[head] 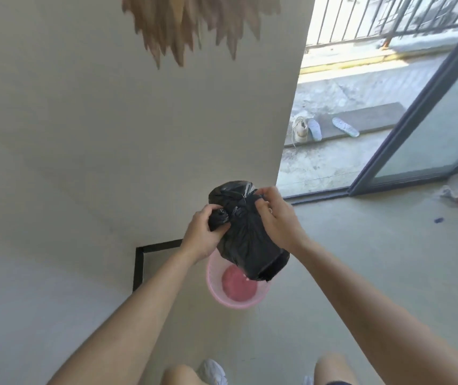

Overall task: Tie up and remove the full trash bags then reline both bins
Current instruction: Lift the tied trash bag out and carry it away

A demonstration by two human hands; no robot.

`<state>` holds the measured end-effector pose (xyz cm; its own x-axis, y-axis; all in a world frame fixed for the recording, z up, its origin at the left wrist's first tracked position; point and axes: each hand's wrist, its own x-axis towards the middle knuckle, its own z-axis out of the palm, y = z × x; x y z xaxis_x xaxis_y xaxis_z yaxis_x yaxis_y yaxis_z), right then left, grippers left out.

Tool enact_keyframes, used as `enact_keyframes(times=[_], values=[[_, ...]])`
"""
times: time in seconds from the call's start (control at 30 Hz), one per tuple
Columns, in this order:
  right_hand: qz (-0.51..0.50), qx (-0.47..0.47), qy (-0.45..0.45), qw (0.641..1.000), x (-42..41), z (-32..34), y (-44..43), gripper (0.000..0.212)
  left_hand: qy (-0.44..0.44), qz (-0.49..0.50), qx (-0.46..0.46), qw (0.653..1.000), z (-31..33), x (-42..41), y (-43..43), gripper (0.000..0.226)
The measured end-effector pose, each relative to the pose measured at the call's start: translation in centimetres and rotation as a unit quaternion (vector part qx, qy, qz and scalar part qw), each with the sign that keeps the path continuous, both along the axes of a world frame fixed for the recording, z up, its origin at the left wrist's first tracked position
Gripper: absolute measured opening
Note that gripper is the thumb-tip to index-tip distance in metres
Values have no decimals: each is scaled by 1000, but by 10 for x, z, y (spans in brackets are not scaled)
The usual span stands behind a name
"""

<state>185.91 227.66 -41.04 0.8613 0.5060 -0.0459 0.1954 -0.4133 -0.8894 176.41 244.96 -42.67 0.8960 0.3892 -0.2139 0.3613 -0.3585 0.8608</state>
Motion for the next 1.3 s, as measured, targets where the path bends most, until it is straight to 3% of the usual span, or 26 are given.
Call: enact_keyframes(times=[0.1, 0.2, 0.3, 0.47, 0.8, 0.93, 1.07, 1.13, 1.23, 1.3], values=[[42, -9, -15, 999, -13, 115, -31, 35, -34, -45, 39, 998, 104, 1, -19, 27], [58, -92, -89, 990, -29, 201, -70, 58, -65, -93, 103, 988, 186, 7, -39, 28], [7, -157, -170, 973, -50, 244, -114, 52, -110, -151, 156, 970, 235, 16, -71, 31], [-168, -180, -173, 954, -115, 262, -210, 41, -160, -305, 153, 926, 259, 13, -168, 34], [-451, -232, -177, 843, -338, 302, -458, 43, -256, -563, 147, 772, 309, -106, -465, 48], [-534, -217, -175, 798, -442, 298, -568, 44, -252, -632, 59, 730, 320, -190, -598, 51], [-605, -229, -161, 746, -548, 292, -670, 42, -213, -728, -20, 651, 320, -277, -723, 74], [-633, -233, -142, 724, -595, 291, -710, 41, -195, -753, -44, 627, 317, -318, -776, 69], [-669, -230, -120, 697, -648, 286, -766, 40, -181, -780, -36, 598, 310, -366, -850, 41], [-690, -228, -113, 677, -676, 281, -802, 40, -195, -799, -12, 569, 301, -386, -899, 47]])
